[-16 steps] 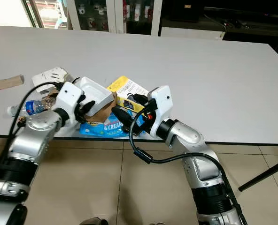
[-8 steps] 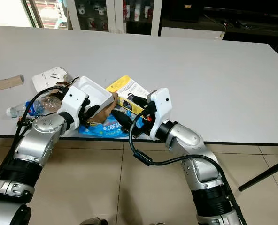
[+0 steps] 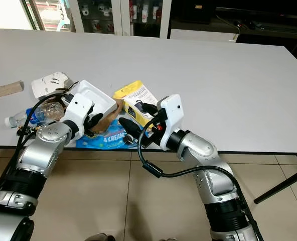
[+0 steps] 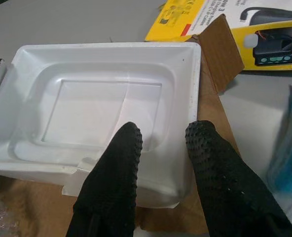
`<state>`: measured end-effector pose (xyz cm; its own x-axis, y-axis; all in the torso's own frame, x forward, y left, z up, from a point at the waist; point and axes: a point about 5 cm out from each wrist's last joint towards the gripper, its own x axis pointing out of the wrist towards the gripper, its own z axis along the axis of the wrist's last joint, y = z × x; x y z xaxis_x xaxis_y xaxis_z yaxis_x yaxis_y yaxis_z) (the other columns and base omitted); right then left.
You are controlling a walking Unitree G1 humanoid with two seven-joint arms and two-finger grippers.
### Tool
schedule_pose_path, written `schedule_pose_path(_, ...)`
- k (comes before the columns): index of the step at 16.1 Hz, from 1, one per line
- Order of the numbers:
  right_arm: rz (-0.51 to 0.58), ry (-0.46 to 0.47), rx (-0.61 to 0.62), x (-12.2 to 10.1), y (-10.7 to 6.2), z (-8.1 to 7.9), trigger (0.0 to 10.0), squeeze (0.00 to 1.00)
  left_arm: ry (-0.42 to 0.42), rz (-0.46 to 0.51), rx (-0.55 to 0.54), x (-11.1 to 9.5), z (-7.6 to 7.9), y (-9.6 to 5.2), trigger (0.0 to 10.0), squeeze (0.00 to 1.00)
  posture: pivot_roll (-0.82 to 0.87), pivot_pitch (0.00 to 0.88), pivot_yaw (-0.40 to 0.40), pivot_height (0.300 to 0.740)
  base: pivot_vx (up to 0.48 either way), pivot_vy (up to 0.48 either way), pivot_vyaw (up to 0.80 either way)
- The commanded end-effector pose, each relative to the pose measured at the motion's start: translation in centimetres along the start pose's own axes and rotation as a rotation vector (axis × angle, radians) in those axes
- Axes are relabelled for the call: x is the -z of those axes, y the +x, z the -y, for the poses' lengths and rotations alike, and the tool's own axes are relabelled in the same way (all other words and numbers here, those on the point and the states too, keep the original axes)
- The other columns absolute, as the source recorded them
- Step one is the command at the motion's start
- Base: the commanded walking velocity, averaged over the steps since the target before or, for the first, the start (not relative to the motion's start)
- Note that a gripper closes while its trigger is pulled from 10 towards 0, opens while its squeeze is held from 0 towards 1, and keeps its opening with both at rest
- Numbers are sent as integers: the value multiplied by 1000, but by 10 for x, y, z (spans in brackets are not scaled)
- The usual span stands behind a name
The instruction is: Picking trash to rubbish bin
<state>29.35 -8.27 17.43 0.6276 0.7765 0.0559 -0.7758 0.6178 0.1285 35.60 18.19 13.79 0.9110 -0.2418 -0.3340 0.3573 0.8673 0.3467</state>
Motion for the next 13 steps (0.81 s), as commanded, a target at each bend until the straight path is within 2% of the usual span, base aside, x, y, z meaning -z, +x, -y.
schedule_pose_path(1,9,-10,-12,-4,-2,-1,10000,0,-8,-56,-4,10,3,1,6314,0,-29,73,-46,740,0,0,0)
schedule_pose_path(2,9,-11,-12,-4,-2,0,10000,0,-13,-53,-6,9,3,2,0,0,-28,74,-47,740,0,0,0)
schedule_pose_path(13,8,-11,-20,-3,0,-2,10000,0,-21,-46,-10,6,5,4,0,0,-26,73,-44,740,0,0,0)
